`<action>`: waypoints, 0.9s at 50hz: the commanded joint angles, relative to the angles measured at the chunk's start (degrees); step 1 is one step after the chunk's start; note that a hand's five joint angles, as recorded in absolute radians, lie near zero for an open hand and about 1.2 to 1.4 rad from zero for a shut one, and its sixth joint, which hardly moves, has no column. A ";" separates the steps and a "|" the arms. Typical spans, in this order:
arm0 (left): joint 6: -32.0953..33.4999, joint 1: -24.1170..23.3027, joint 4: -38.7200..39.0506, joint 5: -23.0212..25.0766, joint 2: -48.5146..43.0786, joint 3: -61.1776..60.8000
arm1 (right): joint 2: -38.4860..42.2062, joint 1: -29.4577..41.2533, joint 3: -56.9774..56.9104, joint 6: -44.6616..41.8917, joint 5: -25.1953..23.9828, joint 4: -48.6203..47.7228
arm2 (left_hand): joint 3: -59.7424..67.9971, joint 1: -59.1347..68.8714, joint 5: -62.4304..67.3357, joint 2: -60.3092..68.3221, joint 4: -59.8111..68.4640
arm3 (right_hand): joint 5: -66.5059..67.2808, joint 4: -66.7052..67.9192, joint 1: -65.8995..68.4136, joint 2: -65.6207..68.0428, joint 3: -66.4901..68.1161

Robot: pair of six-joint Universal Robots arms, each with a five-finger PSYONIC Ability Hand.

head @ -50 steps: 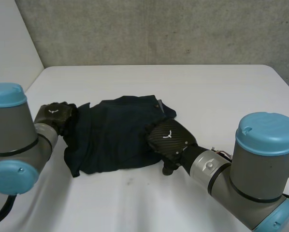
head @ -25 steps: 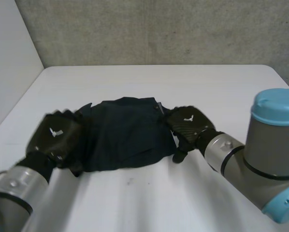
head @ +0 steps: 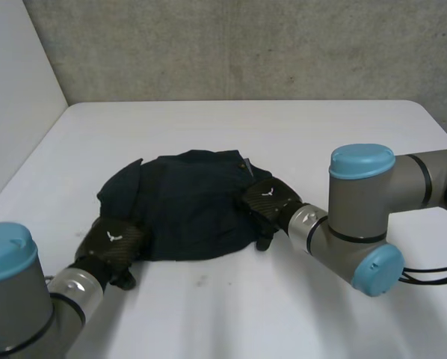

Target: Fold the shorts.

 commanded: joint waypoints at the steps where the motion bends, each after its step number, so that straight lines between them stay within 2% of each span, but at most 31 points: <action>1: 0.10 4.25 -0.16 -2.44 -1.78 3.53 | 3.40 0.06 -4.41 -0.53 1.08 0.06 | 1.48 1.67 2.80 2.33 2.35 | 9.01 8.02 12.75 12.79 8.31; 14: -0.07 8.03 -0.16 -2.00 -1.95 5.99 | 6.31 0.94 -7.93 -0.61 2.76 0.23 | 1.14 1.33 2.46 1.99 2.01 | 12.22 11.23 15.95 15.99 11.51; 19: 0.01 8.04 -0.07 -1.82 -1.51 6.08 | 6.04 1.73 -8.20 -0.35 2.67 0.23 | 1.14 1.33 2.46 1.99 2.01 | 18.77 17.78 22.51 22.55 18.07; 29: 0.01 8.30 3.62 -1.82 -1.43 6.34 | 4.73 2.96 -8.81 3.24 3.90 1.20 | 0.98 1.16 2.29 1.82 1.85 | 14.75 13.76 18.48 18.53 14.04; 35: 0.10 10.67 4.59 -1.73 -1.86 6.69 | 4.02 3.13 -9.07 6.15 4.43 1.99 | 0.64 0.83 1.96 1.49 1.51 | 14.07 13.08 17.80 17.85 13.36; 45: 0.10 11.99 4.59 -0.25 -3.88 8.36 | 7.18 3.40 -11.71 6.33 6.89 3.40 | -0.87 -0.68 0.45 -0.02 0.00 | 13.90 12.91 17.64 17.68 13.20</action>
